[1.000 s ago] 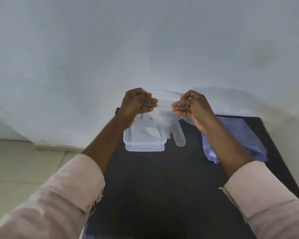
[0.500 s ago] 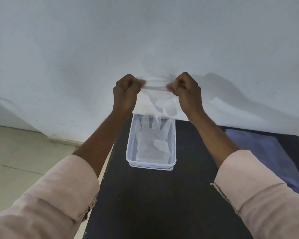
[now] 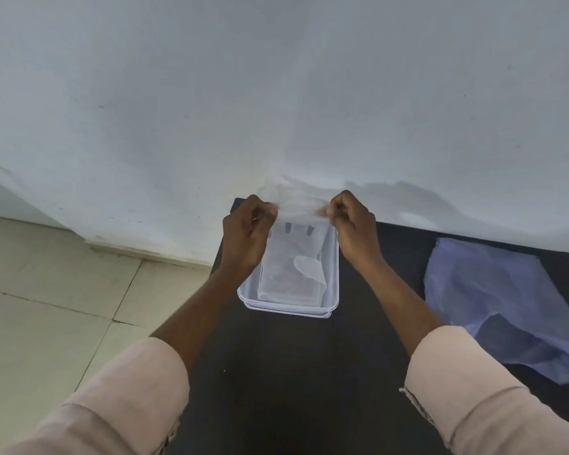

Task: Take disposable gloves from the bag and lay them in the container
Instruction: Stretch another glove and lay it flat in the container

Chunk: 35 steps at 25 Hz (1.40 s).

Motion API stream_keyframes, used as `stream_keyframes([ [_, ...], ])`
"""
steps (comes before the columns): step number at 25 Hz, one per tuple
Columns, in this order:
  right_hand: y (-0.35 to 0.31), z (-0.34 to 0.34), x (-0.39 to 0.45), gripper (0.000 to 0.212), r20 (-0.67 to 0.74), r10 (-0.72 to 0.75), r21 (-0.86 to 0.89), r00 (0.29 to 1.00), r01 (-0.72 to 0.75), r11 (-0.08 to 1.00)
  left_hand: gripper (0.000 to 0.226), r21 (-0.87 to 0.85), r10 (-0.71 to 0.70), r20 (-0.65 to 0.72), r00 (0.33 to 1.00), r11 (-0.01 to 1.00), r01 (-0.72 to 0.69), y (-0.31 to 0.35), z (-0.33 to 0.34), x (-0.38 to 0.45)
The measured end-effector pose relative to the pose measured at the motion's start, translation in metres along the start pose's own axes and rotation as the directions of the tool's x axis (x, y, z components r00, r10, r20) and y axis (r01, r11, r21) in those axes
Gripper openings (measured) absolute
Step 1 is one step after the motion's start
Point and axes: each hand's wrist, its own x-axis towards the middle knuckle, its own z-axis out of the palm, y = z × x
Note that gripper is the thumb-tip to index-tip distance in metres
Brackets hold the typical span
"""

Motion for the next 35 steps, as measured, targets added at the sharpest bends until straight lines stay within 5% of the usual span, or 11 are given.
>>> stream_keyframes([
  [4, -0.026, -0.003, 0.026, 0.014, -0.006, -0.028, -0.266, 1.000, 0.025, 0.964, 0.016, -0.265, -0.218, 0.036, 0.975, 0.939, 0.219, 0.021, 0.001, 0.031],
  [7, -0.051, -0.010, 0.044, 0.025, -0.020, 0.125, 0.087, 0.992, -0.122, 0.989, 0.017, -0.364, -0.210, 0.064, 0.976, 0.905, 0.219, 0.036, -0.004, 0.055],
  [9, -0.063, -0.014, 0.055, 0.028, 0.009, 0.241, 0.359, 0.970, -0.229, 0.905, 0.016, -0.386, -0.201, 0.093, 0.975, 0.896, 0.222, 0.044, -0.006, 0.070],
  [15, -0.088, -0.013, 0.094, 0.025, 0.022, 0.294, 0.352, 0.955, -0.283, 0.892, 0.014, -0.351, -0.389, 0.138, 0.911, 0.841, 0.412, 0.072, 0.000, 0.113],
  [18, -0.103, -0.019, 0.098, 0.026, -0.127, 0.067, 0.334, 0.990, -0.021, 0.942, 0.016, -0.380, -0.192, 0.023, 0.981, 0.906, 0.187, 0.095, -0.005, 0.124],
  [22, -0.097, -0.027, 0.075, 0.023, -0.318, -0.305, 0.309, 0.898, 0.402, 0.862, 0.023, -0.396, 0.154, -0.067, 0.986, 0.903, -0.167, 0.099, -0.015, 0.108],
  [26, -0.031, -0.001, 0.030, 0.015, -0.243, -0.238, 0.194, 0.941, 0.287, 0.938, 0.017, -0.211, 0.145, 0.063, 0.987, 0.969, -0.129, 0.033, -0.005, 0.055],
  [30, 0.037, 0.018, 0.000, 0.012, 0.034, -0.220, -0.110, 0.975, 0.222, 0.969, 0.018, 0.113, 0.092, 0.316, 0.944, 0.985, -0.134, -0.043, -0.003, 0.020],
  [35, 0.066, 0.028, -0.016, 0.011, 0.256, -0.240, -0.497, 0.936, 0.341, 0.798, 0.013, 0.436, 0.153, 0.554, 0.819, 0.785, -0.441, -0.082, -0.002, 0.007],
])
